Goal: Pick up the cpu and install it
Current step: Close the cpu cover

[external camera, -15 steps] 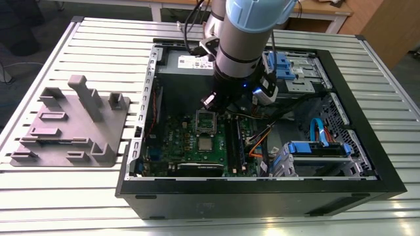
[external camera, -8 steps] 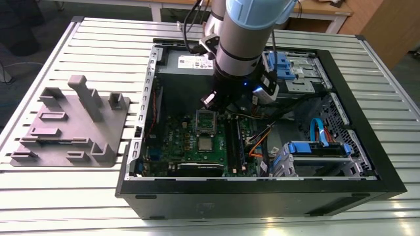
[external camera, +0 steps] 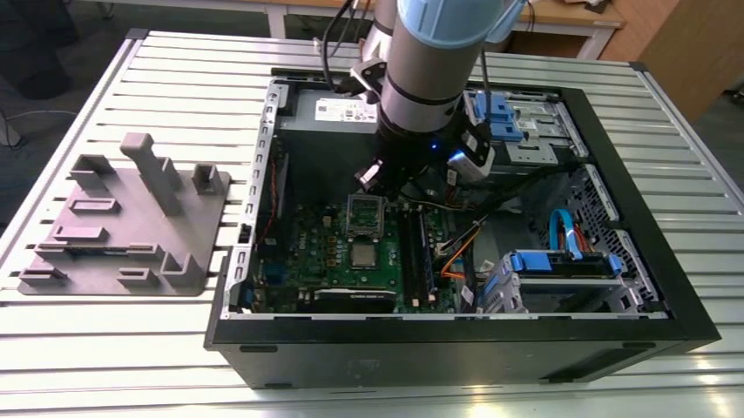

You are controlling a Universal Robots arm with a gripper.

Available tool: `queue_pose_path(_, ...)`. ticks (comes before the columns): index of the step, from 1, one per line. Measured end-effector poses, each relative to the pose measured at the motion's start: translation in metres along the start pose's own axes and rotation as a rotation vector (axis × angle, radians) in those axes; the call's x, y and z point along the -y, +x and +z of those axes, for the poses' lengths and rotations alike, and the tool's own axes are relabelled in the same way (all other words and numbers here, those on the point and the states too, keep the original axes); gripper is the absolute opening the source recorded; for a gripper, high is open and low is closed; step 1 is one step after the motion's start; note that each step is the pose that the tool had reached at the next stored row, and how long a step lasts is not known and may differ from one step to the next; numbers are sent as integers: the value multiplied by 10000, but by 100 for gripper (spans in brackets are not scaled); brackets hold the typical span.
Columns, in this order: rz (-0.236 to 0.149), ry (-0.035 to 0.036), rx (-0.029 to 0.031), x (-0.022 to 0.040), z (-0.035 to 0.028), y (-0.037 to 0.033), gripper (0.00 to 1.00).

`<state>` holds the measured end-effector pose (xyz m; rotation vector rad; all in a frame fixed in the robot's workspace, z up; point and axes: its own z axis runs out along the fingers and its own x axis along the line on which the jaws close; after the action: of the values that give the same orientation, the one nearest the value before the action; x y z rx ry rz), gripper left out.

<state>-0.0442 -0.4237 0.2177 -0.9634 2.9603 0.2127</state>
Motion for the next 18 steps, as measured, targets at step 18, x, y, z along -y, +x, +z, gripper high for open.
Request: queue_pose_path(18,-115,44,59,-30,-119,27,11)
